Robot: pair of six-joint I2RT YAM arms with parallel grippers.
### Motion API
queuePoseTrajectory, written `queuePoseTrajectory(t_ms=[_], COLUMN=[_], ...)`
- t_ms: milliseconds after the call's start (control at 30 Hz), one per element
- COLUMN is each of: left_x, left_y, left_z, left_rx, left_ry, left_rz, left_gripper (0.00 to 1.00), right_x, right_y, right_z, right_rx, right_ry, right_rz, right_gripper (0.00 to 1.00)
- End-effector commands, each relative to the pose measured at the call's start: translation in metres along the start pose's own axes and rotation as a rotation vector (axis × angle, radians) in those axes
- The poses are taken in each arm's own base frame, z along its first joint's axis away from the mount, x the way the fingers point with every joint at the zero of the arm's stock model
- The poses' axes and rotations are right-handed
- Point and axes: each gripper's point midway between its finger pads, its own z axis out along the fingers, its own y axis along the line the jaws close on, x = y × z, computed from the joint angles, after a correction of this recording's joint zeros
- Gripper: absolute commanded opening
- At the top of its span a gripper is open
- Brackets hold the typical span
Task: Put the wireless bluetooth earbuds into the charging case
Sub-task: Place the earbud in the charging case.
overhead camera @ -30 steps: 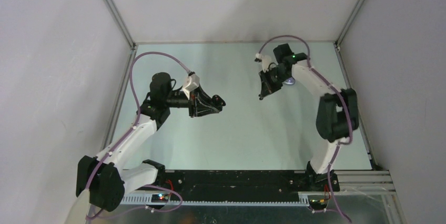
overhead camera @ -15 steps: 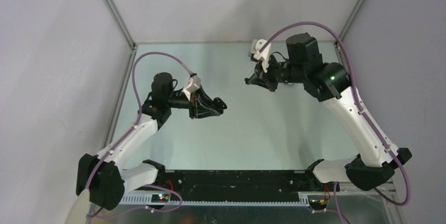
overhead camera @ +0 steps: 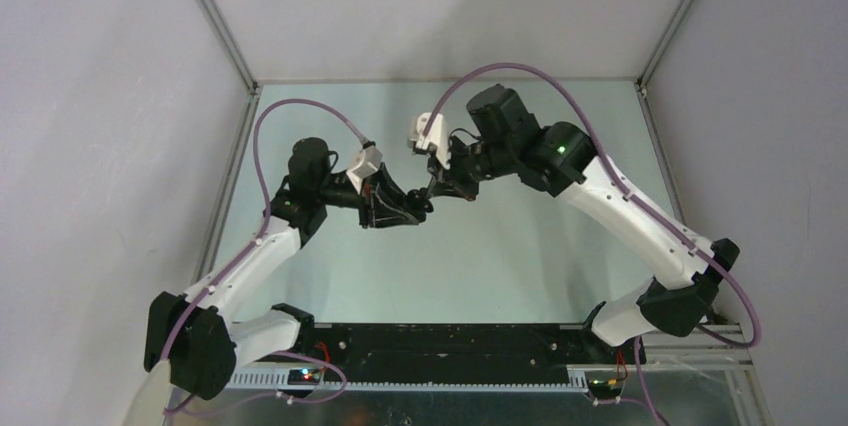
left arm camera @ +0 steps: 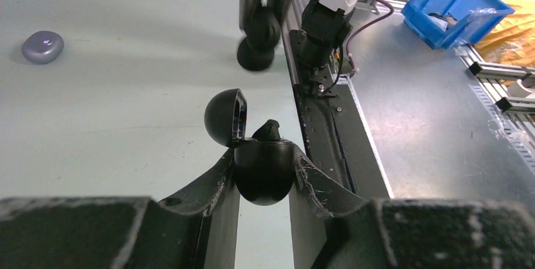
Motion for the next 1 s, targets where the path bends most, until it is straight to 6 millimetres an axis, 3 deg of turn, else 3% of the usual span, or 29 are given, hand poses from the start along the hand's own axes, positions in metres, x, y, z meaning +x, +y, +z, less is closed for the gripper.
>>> queuePoseTrajectory(t_ms=[0, 400, 967], left_x=[-0.016, -0.016, -0.016], left_y=[-0.012, -0.015, -0.018], left_z=[0.001, 0.0, 0.0], left_rx=[0.064, 0.075, 0.085], left_ry=[-0.008, -0.001, 0.002], left_rz=[0.076, 0.088, 0.093], left_gripper=[0.0, 0.0, 0.0], right_x=[-0.016, -0.014, -0.008], right_y=[0.013, 0.028, 0.018], right_z=[0.003, 0.016, 0.033], right_rx=[-0.01, -0.063, -0.026], right_ry=[-0.009, 0.011, 0.051], right_rz=[-0.026, -0.024, -0.029], right_gripper=[0.0, 0.0, 0.0])
